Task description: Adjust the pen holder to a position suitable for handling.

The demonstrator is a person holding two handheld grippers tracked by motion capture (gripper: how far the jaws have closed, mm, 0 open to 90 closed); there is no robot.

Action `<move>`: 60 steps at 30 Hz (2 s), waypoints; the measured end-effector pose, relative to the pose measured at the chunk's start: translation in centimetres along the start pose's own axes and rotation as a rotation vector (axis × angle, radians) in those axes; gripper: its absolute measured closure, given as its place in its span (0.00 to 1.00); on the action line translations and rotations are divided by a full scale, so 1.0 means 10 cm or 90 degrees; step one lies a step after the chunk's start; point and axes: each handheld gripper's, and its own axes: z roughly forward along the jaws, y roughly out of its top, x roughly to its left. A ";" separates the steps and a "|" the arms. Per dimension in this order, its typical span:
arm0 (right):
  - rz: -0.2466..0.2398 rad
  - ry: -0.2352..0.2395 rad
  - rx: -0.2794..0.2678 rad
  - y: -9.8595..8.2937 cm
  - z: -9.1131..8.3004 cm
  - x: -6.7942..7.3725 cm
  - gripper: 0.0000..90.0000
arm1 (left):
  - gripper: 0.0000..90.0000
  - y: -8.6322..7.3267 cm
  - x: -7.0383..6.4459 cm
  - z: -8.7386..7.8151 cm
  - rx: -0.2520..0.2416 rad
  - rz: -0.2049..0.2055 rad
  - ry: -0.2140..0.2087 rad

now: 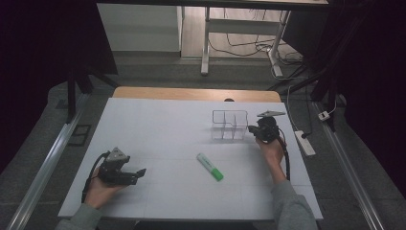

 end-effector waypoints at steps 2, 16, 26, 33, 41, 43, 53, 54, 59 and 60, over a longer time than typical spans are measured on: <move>0.007 0.005 -0.004 0.01 0.00 0.00 1.00 | 0.17 0.00 0.00 0.00 0.000 0.000 0.000; 0.006 0.011 -0.005 0.04 0.04 0.04 1.00 | 0.17 0.00 0.00 0.01 0.001 0.001 0.001; 0.000 0.015 -0.006 0.06 0.07 0.11 1.00 | 0.17 0.00 0.00 0.01 0.002 0.001 0.001; -0.009 0.022 -0.007 0.10 0.09 0.18 1.00 | 0.17 0.00 0.00 0.01 0.002 0.002 0.002; -0.017 0.027 -0.010 0.14 0.13 0.26 1.00 | 0.17 0.00 0.00 0.01 0.003 0.002 0.002; -0.018 0.028 -0.013 0.15 0.14 0.27 1.00 | 0.17 0.00 0.00 0.01 0.003 0.003 0.003; -0.022 0.032 -0.011 0.18 0.18 0.32 1.00 | 0.17 0.00 0.00 0.01 0.004 0.002 0.003; -0.023 0.032 -0.013 0.19 0.19 0.33 1.00 | 0.17 0.00 0.00 0.02 0.004 0.002 0.003; -0.026 0.034 -0.013 0.21 0.21 0.37 1.00 | 0.17 0.00 0.00 0.01 0.003 0.003 0.003; -0.026 0.035 -0.013 0.21 0.21 0.38 1.00 | 0.17 0.00 0.00 0.01 0.003 0.003 0.002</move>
